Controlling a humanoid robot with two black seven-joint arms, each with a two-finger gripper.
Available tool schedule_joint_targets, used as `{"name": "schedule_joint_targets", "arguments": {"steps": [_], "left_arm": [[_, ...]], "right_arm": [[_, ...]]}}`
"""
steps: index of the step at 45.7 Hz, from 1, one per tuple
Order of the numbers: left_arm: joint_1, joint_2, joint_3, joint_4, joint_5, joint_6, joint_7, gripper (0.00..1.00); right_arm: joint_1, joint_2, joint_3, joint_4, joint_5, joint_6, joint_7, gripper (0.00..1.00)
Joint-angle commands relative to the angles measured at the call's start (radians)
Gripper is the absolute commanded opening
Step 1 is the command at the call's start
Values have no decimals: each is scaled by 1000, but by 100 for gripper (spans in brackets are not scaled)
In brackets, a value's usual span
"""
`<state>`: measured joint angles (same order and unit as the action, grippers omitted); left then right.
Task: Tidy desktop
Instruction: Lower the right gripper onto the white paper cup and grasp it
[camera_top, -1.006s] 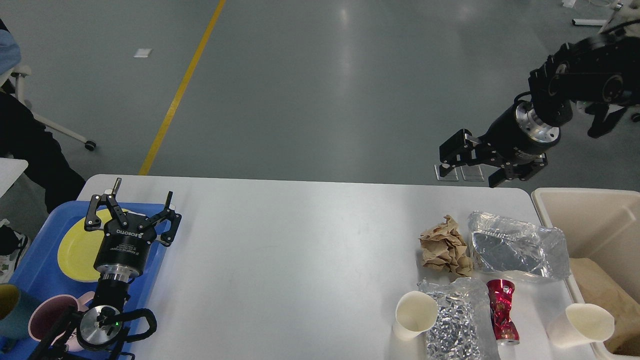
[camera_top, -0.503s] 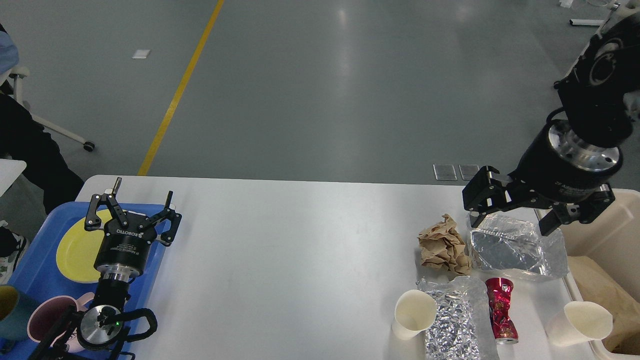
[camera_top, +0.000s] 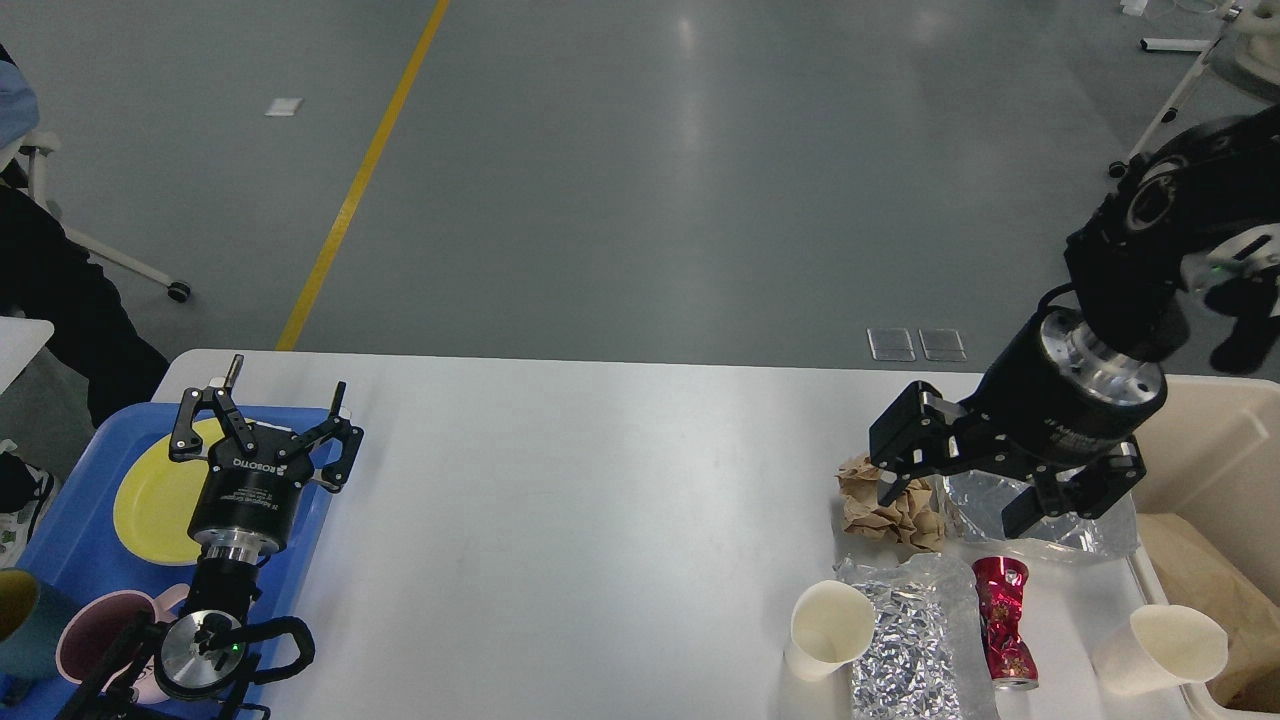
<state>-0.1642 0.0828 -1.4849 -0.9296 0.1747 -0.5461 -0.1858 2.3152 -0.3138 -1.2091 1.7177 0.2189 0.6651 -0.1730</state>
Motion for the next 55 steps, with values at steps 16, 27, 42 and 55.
{"name": "schedule_joint_targets", "arguments": {"steps": [16, 27, 42, 55], "left_arm": [[0, 0, 0, 0, -1, 0, -1, 96], [0, 0, 0, 0, 0, 0, 0, 96], [0, 0, 0, 0, 0, 0, 0, 96], [0, 0, 0, 0, 0, 0, 0, 96]], "right_arm": [[-436, 108, 109, -62, -10, -390, -3, 98], [-634, 191, 163, -165, -15, -513, -6, 96], [-715, 222, 172, -242, 2, -553, -6, 69], [-766, 240, 172, -283, 82, -565, -8, 17]]}}
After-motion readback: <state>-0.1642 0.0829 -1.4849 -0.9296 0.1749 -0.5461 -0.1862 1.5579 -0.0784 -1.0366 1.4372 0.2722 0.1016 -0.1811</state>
